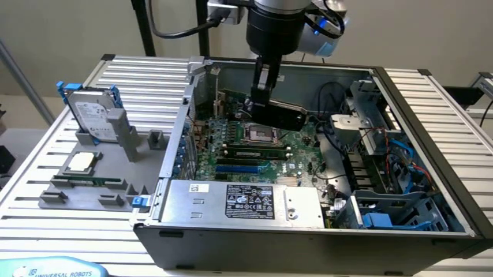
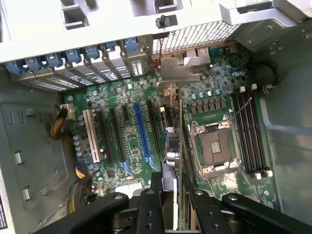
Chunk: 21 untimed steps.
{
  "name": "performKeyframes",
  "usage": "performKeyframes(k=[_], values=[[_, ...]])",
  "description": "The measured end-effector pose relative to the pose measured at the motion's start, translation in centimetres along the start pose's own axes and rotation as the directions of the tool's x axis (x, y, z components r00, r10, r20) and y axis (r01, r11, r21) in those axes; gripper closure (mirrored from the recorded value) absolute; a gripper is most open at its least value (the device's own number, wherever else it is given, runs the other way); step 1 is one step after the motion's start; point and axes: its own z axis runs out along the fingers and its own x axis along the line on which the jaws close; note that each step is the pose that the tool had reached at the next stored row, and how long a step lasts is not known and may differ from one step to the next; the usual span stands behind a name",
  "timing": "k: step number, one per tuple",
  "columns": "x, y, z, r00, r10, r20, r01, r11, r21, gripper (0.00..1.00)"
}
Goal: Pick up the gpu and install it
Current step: 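Insert the gpu into the slot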
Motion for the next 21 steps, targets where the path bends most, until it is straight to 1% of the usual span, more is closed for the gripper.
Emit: performKeyframes(k=[3,6,8,9,10,11,12,17,21], values=[[0.0,-0.01,0.31,0.9985,-0.054,-0.0019,0.054,0.9985,-0.0027,0.73],[0.0,-0.02,0.55,0.9946,-0.104,-0.0036,0.104,0.9946,-0.0059,0.73],[0.0,-0.03,0.7,0.9922,-0.124,-0.0042,0.124,0.9922,-0.0083,0.73],[0.1,-0.03,0.79,0.9915,-0.13,-0.0046,0.13,0.9914,-0.0097,0.73],[0.2,0.0,0.98,0.9907,-0.136,-0.0049,0.136,0.9907,-0.0125,0.73],[0.7,0.06,1.23,0.9906,-0.137,-0.0052,0.137,0.9905,-0.0157,0.73],[1.0,0.08,1.38,0.9905,-0.137,-0.0053,0.137,0.9904,-0.0176,0.73],[1.9,0.1,1.7,0.9903,-0.139,-0.0056,0.139,0.9901,-0.0205,0.73],[2.5,0.17,1.94,0.99,-0.141,-0.0058,0.141,0.9898,-0.0209,0.73]])
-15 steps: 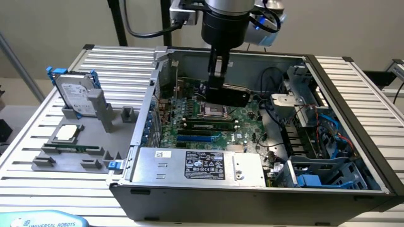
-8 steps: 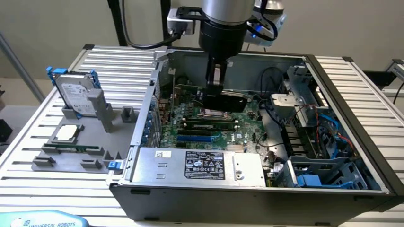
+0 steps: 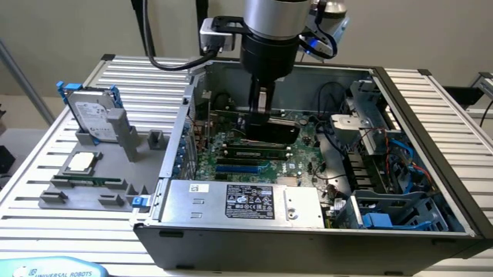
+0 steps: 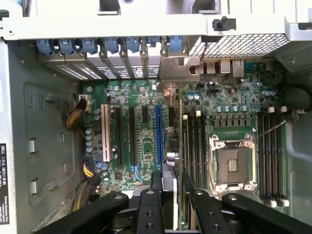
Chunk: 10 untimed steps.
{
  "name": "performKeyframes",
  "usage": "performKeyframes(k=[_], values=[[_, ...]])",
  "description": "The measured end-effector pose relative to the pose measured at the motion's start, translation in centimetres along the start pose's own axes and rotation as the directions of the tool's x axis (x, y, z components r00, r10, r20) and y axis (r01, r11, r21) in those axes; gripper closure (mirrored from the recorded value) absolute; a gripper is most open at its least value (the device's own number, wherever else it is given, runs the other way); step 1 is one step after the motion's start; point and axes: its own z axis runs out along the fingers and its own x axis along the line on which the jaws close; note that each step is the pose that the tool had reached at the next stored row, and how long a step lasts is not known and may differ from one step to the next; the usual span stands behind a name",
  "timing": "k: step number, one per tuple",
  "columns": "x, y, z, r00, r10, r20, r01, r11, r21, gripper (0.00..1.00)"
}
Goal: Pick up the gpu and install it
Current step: 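Insert the gpu into the slot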
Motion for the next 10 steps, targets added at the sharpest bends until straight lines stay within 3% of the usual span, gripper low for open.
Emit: performKeyframes(k=[6,10], values=[[0.8,0.52,0.49,1.0,-0.003,-0.0001,0.003,1.0,0.0001,0.73],[1.1,1.28,0.89,1.0,-0.005,0.0006,0.005,0.9999,0.011,0.73]])
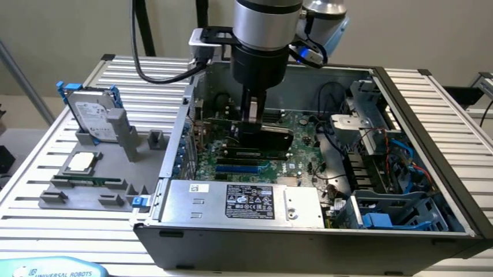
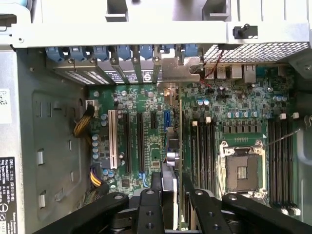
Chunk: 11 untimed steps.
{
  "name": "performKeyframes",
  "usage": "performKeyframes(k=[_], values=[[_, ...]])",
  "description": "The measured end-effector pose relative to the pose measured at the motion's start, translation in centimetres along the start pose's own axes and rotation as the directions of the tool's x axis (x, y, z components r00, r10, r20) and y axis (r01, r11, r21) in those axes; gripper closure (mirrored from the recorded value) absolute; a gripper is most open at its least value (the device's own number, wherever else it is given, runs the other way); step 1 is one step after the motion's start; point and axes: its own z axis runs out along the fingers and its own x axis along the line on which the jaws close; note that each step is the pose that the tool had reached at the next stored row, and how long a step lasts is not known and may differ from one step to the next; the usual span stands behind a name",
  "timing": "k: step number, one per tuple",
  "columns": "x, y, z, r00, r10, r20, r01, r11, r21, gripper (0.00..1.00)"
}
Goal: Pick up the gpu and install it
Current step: 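Insert the gpu into the slot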
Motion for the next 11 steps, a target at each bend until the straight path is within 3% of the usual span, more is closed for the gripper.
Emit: performKeyframes(k=[6,11], values=[[0.2,1.36,0.76,1.0,-0.004,0.0015,0.004,0.9996,0.0266,0.73],[0.2,1.34,1.66,1.0,-0.01,0.0016,0.01,0.9995,0.0306,0.73]])
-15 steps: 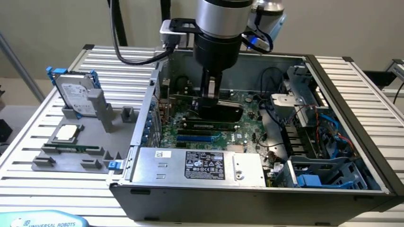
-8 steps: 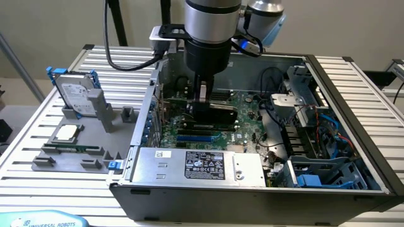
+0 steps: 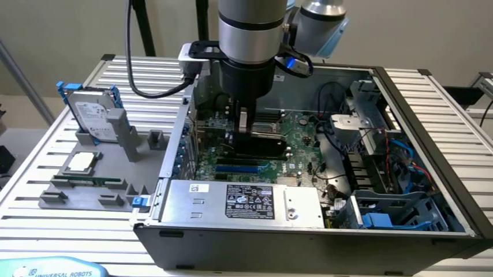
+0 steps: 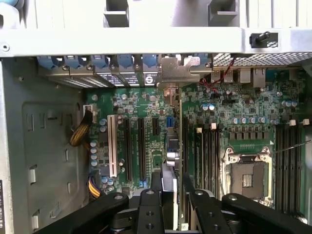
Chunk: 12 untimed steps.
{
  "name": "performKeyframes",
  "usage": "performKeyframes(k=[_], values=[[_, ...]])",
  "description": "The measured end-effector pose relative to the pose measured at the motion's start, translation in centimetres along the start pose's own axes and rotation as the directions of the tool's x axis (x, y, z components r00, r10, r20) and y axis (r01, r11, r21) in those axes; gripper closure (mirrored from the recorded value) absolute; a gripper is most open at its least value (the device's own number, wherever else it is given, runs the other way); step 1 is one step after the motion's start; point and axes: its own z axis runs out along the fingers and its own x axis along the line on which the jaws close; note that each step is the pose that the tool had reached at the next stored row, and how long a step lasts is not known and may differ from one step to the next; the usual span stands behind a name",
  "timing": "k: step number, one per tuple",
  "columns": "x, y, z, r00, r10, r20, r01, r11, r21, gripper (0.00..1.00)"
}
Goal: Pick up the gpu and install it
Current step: 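Insert the gpu into the slot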
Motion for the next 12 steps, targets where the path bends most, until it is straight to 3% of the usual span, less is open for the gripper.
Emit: performKeyframes(k=[12], values=[[0.1,0.02,2.19,0.9999,-0.011,0.0,0.011,0.9999,-0.0002,0.73]])
